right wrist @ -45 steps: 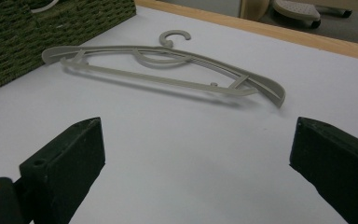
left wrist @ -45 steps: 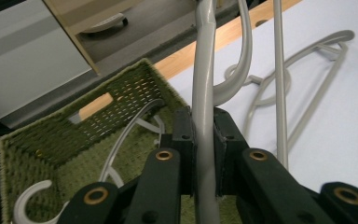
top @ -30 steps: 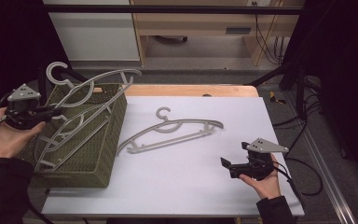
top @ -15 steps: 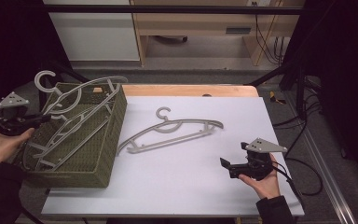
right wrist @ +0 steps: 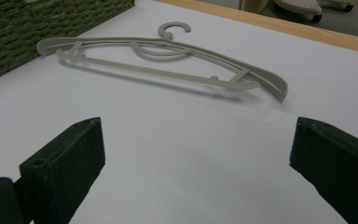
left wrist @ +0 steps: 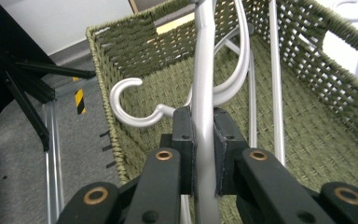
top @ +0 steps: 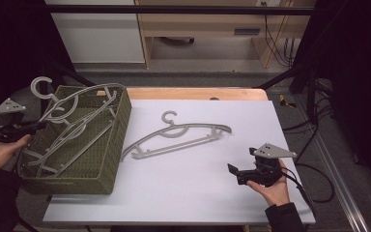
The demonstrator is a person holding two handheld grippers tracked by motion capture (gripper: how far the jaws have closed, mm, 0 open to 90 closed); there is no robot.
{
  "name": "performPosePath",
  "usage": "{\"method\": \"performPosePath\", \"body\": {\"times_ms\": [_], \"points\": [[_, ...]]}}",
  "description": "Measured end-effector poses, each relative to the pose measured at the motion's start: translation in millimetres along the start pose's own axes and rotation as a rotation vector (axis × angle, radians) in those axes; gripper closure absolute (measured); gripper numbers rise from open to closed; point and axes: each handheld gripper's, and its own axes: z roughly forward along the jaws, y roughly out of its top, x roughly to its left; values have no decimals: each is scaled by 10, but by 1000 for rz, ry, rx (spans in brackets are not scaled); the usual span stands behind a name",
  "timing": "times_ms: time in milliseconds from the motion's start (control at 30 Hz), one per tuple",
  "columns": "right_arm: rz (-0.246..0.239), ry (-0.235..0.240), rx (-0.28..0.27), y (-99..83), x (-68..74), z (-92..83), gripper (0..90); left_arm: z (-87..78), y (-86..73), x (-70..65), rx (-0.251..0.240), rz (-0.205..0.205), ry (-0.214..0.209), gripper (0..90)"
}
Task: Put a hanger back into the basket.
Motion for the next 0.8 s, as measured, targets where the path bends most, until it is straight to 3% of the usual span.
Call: {"method": "performPosePath", "body": {"times_ms": [300, 400, 667, 800], "points": [[0, 1, 0, -1, -3, 1, 37, 104, -122, 74, 40, -3, 6, 817], [-4, 3, 3, -3, -1, 9, 37, 148, -171, 83, 40, -26, 4, 817], [-7, 6, 5, -4, 3, 9, 37, 391, -271, -70, 60, -61, -27, 816], [-10, 4, 3, -2, -1, -1, 37, 578, -373, -128, 102, -116, -56, 812]]}}
